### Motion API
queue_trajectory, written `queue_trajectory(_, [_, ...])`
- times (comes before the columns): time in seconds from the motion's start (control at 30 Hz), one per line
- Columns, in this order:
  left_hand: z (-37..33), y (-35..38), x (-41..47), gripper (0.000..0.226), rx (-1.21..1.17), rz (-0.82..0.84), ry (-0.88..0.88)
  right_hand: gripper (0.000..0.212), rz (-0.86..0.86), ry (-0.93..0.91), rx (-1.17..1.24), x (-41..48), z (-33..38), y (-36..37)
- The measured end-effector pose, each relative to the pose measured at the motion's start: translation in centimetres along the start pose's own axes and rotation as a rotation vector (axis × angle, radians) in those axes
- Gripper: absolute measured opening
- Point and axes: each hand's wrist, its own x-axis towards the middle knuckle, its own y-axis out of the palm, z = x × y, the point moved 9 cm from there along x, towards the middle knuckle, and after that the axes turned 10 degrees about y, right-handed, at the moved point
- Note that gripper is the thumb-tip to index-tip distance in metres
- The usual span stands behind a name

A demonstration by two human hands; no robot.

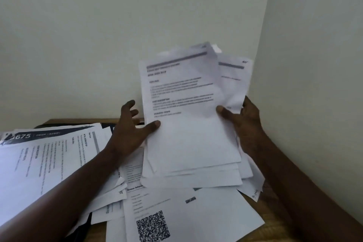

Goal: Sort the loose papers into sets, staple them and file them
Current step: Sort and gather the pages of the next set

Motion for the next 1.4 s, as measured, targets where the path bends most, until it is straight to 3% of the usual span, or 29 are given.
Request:
queue_trajectory(0.07, [-0.5,0.7,0.3,0.102,-0.192,0.043,-0.029,0.035,0.037,0.012,0.105,0.1,1.2,0.1])
queue_trajectory(0.2, [-2.9,1.4,0.4,0.050,-0.305,0.056,0.104,0.032,0.051,-0.083,0.004,-0.3,3.9,0.7])
queue_trajectory(0.33, [-6.1,0.8,0.3,0.036,-0.241,-0.034,0.279,0.038,0.130,-0.140,-0.091,-1.0,6.8,2.8])
queue_trajectory(0.47, [-8.1,0.2,0.2,0.028,-0.248,-0.115,0.378,0.017,0.095,-0.249,-0.185,-1.6,9.9,3.6])
queue_trajectory(0.57, [-8.9,-0.5,-0.2,0.033,-0.281,-0.132,0.438,0.021,0.060,-0.354,-0.221,-2.3,12.1,3.8])
queue_trajectory(0.63, [-9.0,-0.7,-0.3,0.049,-0.198,-0.112,0.468,0.026,0.030,-0.397,-0.202,-2.7,13.1,3.7])
queue_trajectory(0.7, [-8.3,-0.6,0.1,0.056,-0.193,-0.097,0.421,0.016,0.004,-0.390,-0.187,-2.8,13.0,3.3])
queue_trajectory(0.77, [-8.3,0.1,0.2,0.023,-0.270,-0.098,0.388,0.014,-0.019,-0.306,-0.202,-2.7,11.4,2.7])
queue_trajectory(0.8, [-8.3,0.6,0.2,0.020,-0.268,-0.086,0.365,0.020,-0.015,-0.244,-0.217,-2.6,10.2,2.4])
queue_trajectory(0.93, [-6.6,2.8,-0.4,0.041,-0.304,0.048,0.229,0.043,0.021,-0.042,-0.260,-2.9,5.7,0.6])
queue_trajectory(1.03, [-5.5,3.4,-0.4,0.050,-0.338,0.065,0.147,0.048,0.028,0.025,-0.219,-3.0,4.3,-0.3])
queue_trajectory(1.17, [-4.8,4.1,-1.0,0.040,-0.334,0.087,0.133,0.043,0.041,0.051,-0.236,-3.1,3.1,-0.4])
queue_trajectory(1.33, [-5.6,3.5,-0.6,0.035,-0.399,0.046,0.167,0.018,-0.080,-0.121,-0.187,-3.3,5.2,-0.9])
queue_trajectory(1.4, [-5.9,3.6,-0.7,0.040,-0.414,0.067,0.193,0.019,-0.074,-0.156,-0.235,-3.3,5.3,-0.4])
